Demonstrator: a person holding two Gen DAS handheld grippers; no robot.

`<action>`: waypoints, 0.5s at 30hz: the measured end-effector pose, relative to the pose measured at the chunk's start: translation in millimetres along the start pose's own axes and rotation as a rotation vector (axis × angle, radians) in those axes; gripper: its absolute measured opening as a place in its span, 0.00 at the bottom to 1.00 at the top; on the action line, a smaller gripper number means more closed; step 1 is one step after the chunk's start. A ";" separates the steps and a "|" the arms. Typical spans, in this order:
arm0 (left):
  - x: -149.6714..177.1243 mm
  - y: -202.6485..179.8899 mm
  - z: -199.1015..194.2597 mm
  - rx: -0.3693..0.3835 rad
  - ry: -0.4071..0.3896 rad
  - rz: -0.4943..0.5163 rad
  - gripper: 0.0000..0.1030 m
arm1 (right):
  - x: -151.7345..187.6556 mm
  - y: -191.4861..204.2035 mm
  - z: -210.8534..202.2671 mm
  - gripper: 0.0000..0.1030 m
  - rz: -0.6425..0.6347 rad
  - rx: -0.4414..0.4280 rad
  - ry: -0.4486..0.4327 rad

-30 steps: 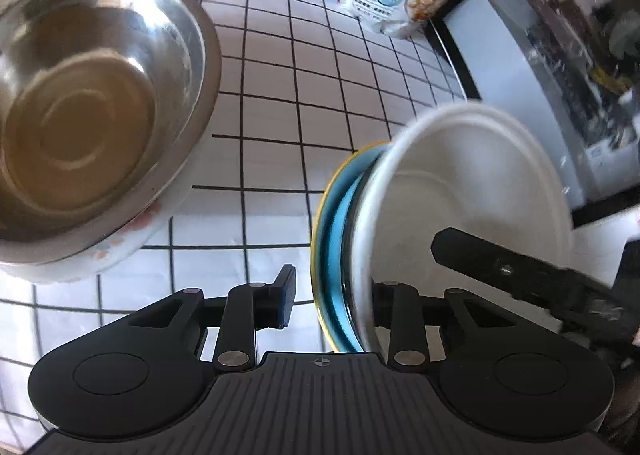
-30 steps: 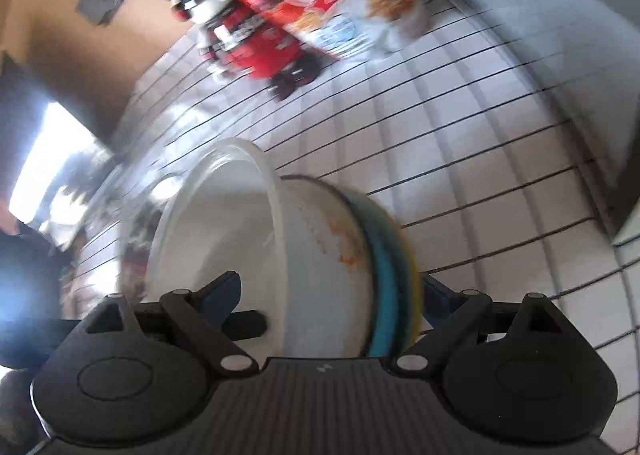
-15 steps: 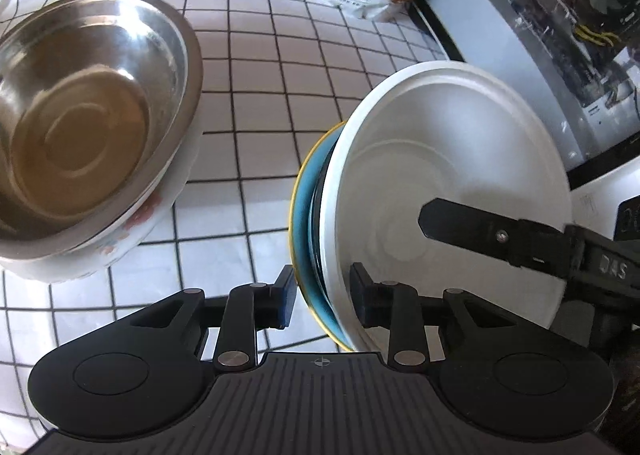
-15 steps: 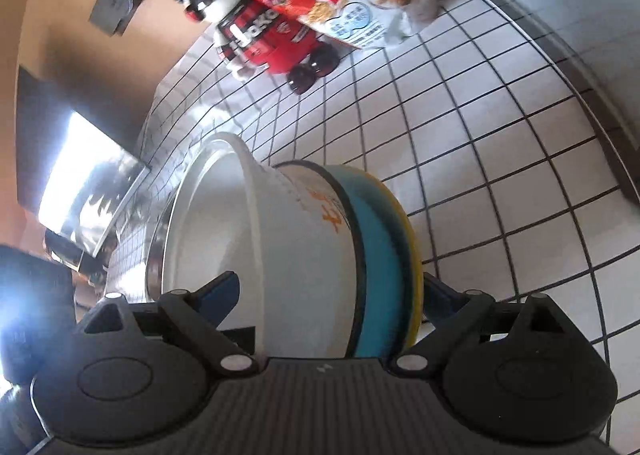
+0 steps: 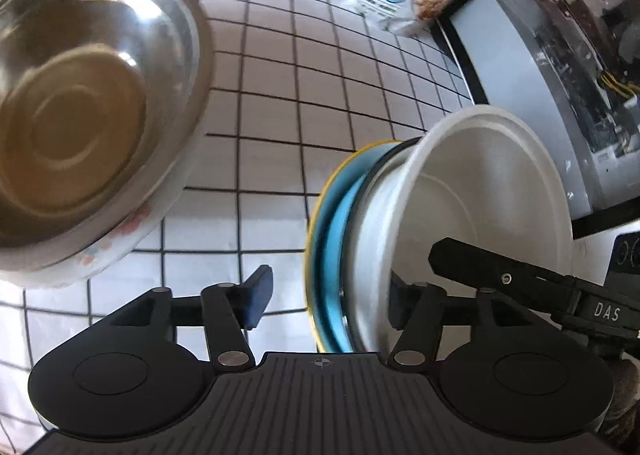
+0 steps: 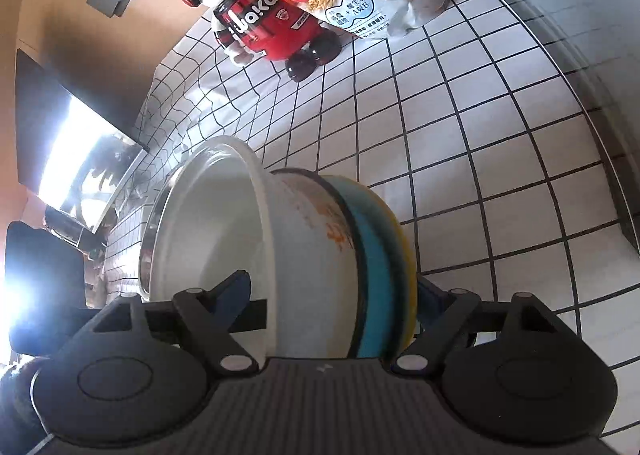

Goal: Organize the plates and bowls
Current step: 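Lift the nested stack with both tools and carry it toward the steel bowl, then lower the nested stack into the steel bowl with both tools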

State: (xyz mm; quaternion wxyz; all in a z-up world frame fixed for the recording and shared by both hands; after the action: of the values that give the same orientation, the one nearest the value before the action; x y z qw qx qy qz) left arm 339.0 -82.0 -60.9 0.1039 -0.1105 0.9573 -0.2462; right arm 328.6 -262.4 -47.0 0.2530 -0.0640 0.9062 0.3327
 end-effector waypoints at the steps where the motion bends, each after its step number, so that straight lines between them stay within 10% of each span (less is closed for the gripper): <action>1: 0.0 -2.1 1.8 0.002 0.000 0.000 0.63 | 0.0 0.5 0.1 0.82 -0.006 0.004 -0.001; 15: 5.2 -14.1 11.0 0.052 0.058 -0.010 0.57 | 1.3 -2.5 -1.8 0.74 0.007 0.020 -0.011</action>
State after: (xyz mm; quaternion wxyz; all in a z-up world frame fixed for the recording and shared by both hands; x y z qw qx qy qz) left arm 339.1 -100.4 -64.1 0.0778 -0.1054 0.9525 -0.2748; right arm 327.5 -265.5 -47.9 0.2575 -0.0564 0.9082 0.3250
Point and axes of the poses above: each gripper's, at about its wrist camera, not at the fingertips, and z roughly the way its jaws point, y to its left, x to its underside, the point moved 8 cm from there along z, roughly the way its jaws point, and after that the axes turned 14 degrees about -z, right-handed, at the moved point
